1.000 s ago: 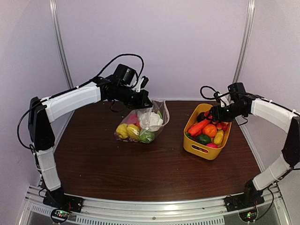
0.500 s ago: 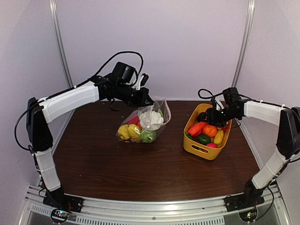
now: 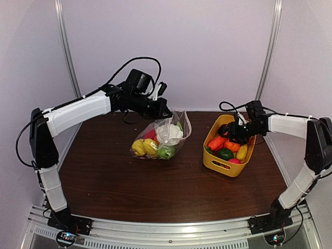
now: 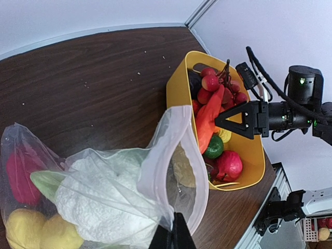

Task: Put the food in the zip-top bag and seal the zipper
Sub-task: Pick up the fake vegetable from the bin.

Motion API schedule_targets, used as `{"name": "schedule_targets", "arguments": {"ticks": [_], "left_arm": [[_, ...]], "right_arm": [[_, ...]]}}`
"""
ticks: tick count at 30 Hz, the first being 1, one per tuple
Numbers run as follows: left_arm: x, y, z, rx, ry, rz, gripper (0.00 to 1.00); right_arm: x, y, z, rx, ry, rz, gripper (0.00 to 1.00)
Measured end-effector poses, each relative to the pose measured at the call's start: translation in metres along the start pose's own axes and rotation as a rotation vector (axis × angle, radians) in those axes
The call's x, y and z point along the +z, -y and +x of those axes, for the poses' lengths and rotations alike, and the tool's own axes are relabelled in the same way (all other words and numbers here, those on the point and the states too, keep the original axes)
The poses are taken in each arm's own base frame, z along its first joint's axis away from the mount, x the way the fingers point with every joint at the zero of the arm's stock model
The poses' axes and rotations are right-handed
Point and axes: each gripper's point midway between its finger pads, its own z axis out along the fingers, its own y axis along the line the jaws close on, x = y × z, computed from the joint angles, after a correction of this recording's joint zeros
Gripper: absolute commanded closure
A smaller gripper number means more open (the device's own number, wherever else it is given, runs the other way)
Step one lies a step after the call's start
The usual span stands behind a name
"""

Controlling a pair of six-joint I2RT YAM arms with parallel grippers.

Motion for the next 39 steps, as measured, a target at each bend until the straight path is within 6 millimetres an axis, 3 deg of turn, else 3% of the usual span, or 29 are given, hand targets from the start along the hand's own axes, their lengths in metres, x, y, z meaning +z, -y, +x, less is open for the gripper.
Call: {"name": "schedule_targets", "arguments": {"ticks": [12,22,28,39], "left_arm": [[0.0,-0.002,-0.002,0.001,0.009,-0.017,1.0],[-0.006,0.001,-0.005,0.005,0.02,-0.012,1.0],[-0.007,0.002,-0.005,0.006,0.022,-0.009,1.0],[-0.004,0.011,0.0,0.016,0.012,0.007,1.0]], "right_arm": [[0.025,0.0,-0.002,0.144,-0.001,-0.071,0.52],[0.023,-0.007,-0.009,0.192,0.05,-0.127,0.71],[0.001,-0.021,-0.014,0.177,0.101,-0.168,0.77],[-0.052,-0.056,-0.029,0.004,0.211,-0.225,0.78]]}}
